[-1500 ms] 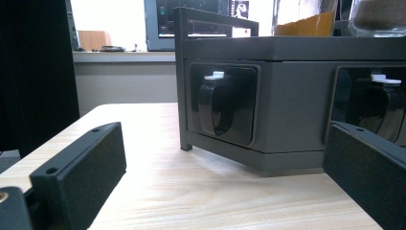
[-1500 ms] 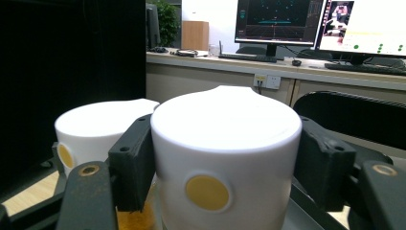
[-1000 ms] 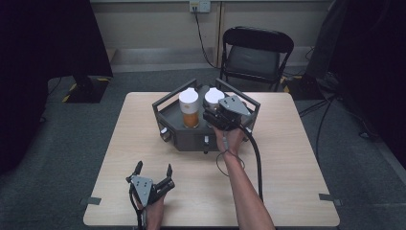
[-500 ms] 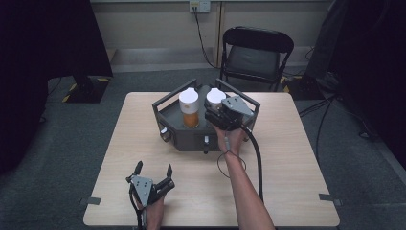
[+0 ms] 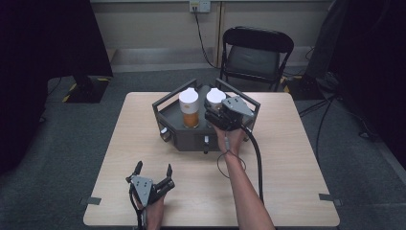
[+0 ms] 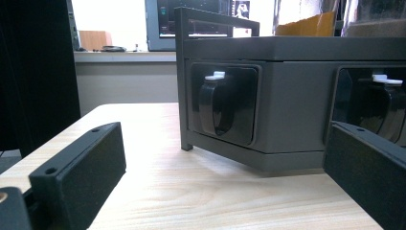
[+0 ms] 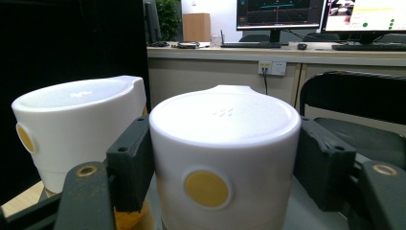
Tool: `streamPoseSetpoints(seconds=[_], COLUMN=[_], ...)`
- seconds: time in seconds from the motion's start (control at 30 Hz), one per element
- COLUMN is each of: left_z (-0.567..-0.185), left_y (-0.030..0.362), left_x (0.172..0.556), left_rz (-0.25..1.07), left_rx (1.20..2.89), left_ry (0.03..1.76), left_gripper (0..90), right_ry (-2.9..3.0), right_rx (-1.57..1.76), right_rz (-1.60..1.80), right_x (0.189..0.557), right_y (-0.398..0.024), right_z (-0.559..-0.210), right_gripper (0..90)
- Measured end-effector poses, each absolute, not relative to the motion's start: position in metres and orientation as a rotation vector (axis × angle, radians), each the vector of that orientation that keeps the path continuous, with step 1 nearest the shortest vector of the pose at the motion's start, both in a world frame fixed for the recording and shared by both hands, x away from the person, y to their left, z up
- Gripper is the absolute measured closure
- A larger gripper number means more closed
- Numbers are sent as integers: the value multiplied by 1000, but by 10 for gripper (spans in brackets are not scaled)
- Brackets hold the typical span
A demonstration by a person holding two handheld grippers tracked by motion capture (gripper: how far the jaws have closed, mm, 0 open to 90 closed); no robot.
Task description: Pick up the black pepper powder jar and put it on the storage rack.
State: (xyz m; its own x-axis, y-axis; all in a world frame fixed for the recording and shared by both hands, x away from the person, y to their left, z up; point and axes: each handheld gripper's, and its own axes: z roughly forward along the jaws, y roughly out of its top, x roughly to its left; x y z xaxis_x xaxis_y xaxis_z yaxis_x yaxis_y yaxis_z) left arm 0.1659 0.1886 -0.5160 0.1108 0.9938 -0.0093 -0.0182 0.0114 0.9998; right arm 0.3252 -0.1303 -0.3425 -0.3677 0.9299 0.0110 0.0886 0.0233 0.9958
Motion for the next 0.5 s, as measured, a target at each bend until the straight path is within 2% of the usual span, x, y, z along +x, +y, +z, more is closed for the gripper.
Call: streamPoseSetpoints(seconds=[0.17,0.4,0.5], left_z=[-516,-516,-516], left_y=[189,189,189], left_x=[166,166,166], left_rz=[1129,1129,1129], left_rx=[1238,1238,1238], left_ry=[1118,1119,1118], left_gripper=[7,6,7], right_ry=[1553,1535,1527], right_rx=[1073,1066,1057], right_rz=[1421,1431,1441], right_x=[325,323,321], right_y=[-129,-130,-130], right_z=[-343,-351,-353], right_gripper=[249,34,1])
